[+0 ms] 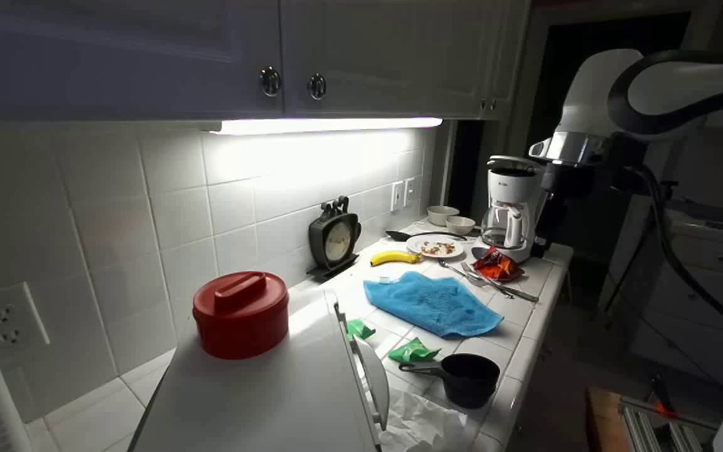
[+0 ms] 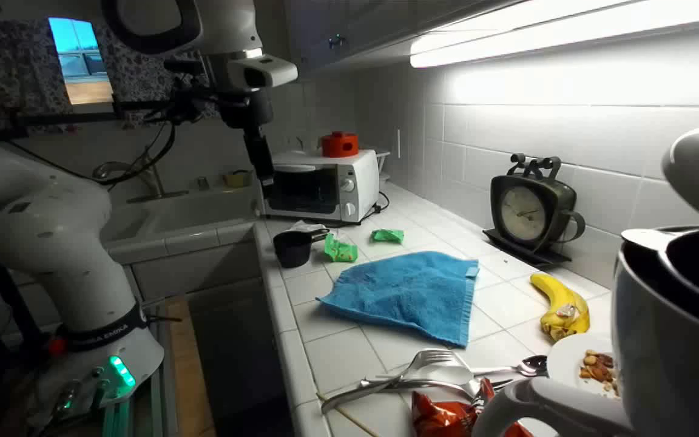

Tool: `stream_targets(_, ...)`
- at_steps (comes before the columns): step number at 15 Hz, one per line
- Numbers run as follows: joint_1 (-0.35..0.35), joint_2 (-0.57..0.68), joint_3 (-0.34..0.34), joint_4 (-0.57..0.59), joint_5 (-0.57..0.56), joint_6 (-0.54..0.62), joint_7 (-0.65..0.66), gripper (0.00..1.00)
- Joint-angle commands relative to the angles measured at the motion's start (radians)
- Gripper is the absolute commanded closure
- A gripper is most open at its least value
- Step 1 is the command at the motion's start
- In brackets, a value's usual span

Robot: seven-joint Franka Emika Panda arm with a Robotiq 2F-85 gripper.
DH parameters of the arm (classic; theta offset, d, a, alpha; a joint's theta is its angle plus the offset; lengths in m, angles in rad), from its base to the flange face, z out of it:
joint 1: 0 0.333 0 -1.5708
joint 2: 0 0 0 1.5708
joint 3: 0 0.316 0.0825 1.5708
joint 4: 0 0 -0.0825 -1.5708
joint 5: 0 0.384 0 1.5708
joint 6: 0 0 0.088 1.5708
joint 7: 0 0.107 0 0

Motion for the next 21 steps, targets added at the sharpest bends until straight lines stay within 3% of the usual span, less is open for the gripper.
stream_targets(1,-0.012,0.003,0.01,0.002,0.008,-0.002,-0.007,0.0)
stream_targets(5,-0.021,0.023,0.01,0.018,-0.001,-0.027,0.004,0.0)
stream_targets(7,-0.031,0.064,0.006,0.027,-0.024,0.035,0.003,0.0)
stream_targets(12,0.038,0.239,-0.028,0.057,0.009,0.342,-0.139,0.0)
stream_targets(15,0.099,0.352,-0.041,0.102,0.084,0.434,-0.212,0.0)
stream_targets(17,0.137,0.434,-0.046,0.149,0.153,0.429,-0.245,0.0)
stream_targets(21,0.136,0.594,-0.016,0.229,0.234,0.363,-0.225,0.0)
